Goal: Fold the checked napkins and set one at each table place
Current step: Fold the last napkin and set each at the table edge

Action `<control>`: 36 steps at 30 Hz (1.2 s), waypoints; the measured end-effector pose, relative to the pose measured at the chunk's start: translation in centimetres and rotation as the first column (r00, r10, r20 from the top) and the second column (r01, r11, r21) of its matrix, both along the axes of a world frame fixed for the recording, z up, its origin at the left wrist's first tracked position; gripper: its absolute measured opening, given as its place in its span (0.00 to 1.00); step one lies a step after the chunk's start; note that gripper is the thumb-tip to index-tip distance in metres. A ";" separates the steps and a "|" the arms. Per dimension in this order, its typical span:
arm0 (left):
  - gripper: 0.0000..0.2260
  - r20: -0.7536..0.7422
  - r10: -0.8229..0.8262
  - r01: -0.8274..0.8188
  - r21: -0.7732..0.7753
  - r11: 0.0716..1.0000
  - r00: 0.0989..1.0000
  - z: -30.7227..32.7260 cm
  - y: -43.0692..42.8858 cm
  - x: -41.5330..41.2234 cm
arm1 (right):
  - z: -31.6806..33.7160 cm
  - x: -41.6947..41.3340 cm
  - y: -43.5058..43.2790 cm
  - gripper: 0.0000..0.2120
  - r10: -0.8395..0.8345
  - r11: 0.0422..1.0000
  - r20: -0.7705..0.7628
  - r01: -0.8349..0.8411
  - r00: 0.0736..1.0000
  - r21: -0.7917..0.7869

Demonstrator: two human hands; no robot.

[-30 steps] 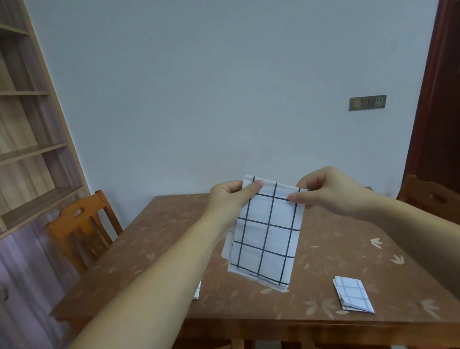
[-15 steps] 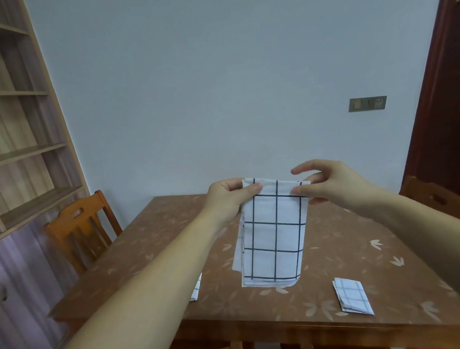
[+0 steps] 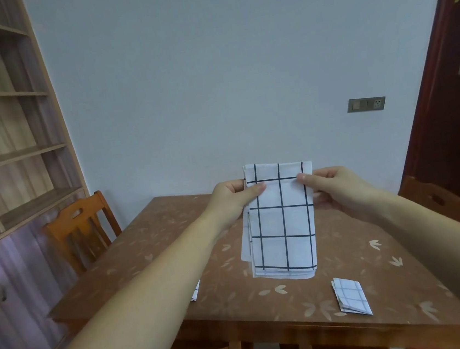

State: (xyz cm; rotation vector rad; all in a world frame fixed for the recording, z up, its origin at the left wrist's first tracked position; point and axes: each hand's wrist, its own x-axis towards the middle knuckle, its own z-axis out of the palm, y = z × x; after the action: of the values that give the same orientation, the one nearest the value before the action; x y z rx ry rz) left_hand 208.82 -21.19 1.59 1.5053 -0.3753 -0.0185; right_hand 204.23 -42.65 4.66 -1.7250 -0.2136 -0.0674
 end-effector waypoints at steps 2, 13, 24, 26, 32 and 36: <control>0.04 0.030 0.018 -0.019 0.009 1.000 0.999 0.1 0.0 -0.2 | -0.3 -0.4 0.3 0.13 0.024 0.994 0.013 -0.023 1.000 -0.104; 0.33 0.017 0.012 -0.016 0.277 0.961 1.000 -1.1 0.2 0.0 | -0.1 -0.5 0.1 0.17 -0.117 0.970 0.160 0.147 0.980 -0.194; 0.21 0.092 0.057 -0.071 0.152 0.986 0.994 -1.0 0.1 -0.1 | -1.1 -1.5 0.5 0.19 0.091 0.974 -0.099 -0.110 0.991 -0.200; 0.20 0.093 0.055 -0.069 0.163 0.984 0.994 -1.2 0.0 -0.2 | -1.1 -1.7 0.4 0.21 0.078 0.972 -0.062 -0.089 0.995 -0.219; 0.09 0.088 0.118 -0.127 0.099 0.987 0.989 -1.0 0.2 -0.4 | -1.6 -1.8 0.3 0.11 0.156 0.952 -0.176 -0.195 0.972 -0.237; 0.07 0.100 0.130 -0.139 0.086 0.987 0.986 -0.8 0.3 -0.5 | -1.7 -1.6 0.2 0.15 0.142 0.949 -0.204 -0.192 0.969 -0.252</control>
State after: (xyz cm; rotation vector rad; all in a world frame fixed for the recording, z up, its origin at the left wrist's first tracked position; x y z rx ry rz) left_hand 208.31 -20.93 0.79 1.6242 -0.3511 0.1443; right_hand 202.58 -42.48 2.99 -1.9647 -0.2404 0.2568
